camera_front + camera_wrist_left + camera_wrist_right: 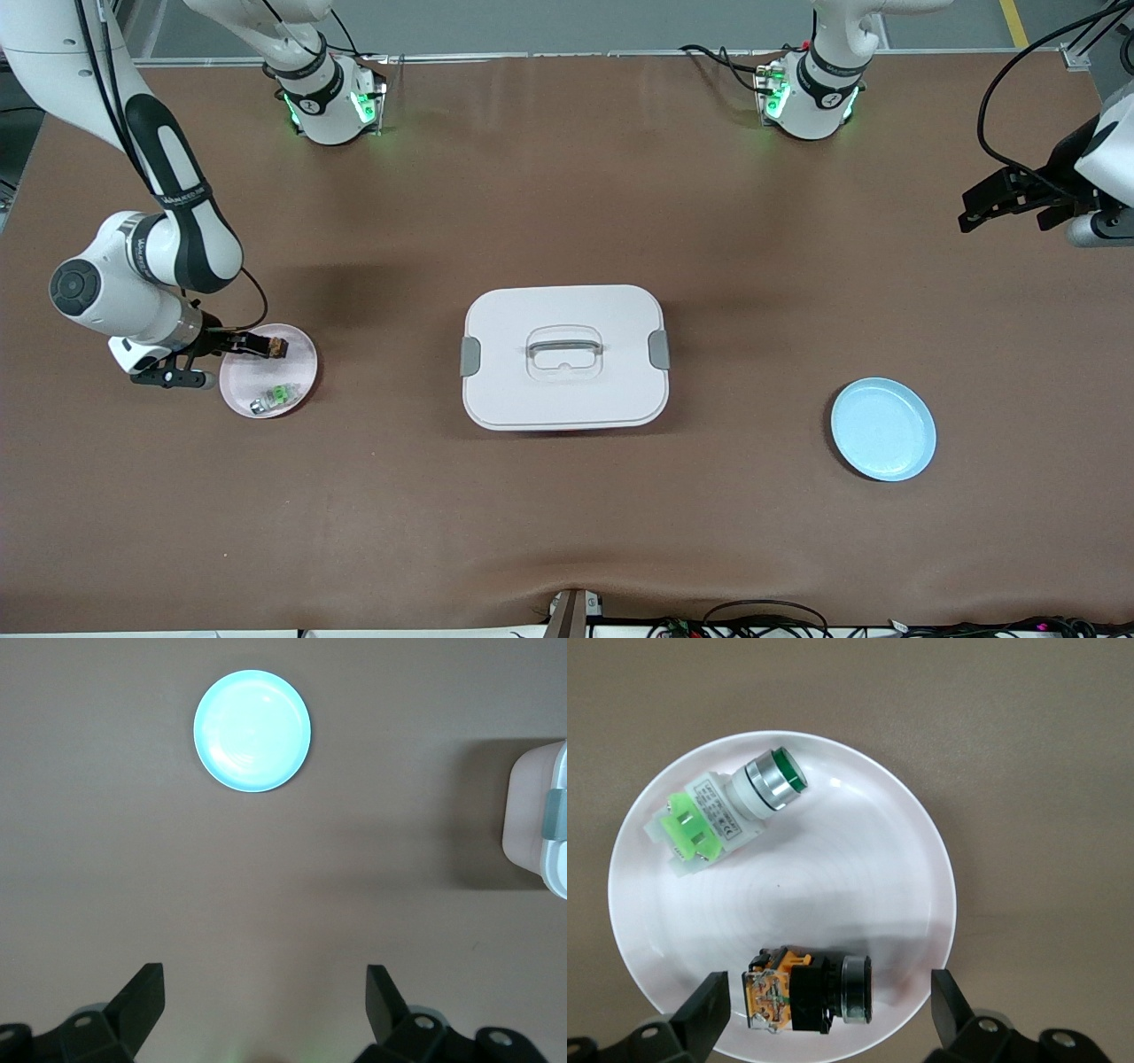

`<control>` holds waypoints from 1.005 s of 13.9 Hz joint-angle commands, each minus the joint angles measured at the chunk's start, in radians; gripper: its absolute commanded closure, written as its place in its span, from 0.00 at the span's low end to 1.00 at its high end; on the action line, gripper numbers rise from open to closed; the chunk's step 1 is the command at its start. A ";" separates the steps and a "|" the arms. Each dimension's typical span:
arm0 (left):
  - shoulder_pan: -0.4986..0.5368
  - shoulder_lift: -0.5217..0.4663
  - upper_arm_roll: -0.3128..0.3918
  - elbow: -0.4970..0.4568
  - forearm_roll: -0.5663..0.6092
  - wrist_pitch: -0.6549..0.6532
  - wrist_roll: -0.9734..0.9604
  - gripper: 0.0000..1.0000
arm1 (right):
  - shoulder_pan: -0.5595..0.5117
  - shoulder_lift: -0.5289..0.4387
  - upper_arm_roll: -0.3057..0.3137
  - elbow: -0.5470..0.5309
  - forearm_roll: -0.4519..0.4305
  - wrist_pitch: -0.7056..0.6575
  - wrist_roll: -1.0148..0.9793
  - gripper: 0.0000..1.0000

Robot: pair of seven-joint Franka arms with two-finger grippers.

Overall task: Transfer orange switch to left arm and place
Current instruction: 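Lower the right gripper onto the orange-and-black switch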

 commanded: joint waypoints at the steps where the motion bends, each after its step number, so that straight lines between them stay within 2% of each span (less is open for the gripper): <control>1: 0.003 0.012 0.001 0.020 0.007 -0.016 0.008 0.00 | 0.011 -0.017 0.003 -0.036 0.010 0.031 0.000 0.00; 4: 0.003 0.016 0.001 0.020 0.007 -0.016 0.008 0.00 | 0.026 -0.017 0.003 -0.068 0.010 0.078 0.000 0.00; 14: 0.003 0.016 0.002 0.020 0.007 -0.016 0.010 0.00 | 0.029 -0.015 0.003 -0.078 0.010 0.077 -0.006 0.00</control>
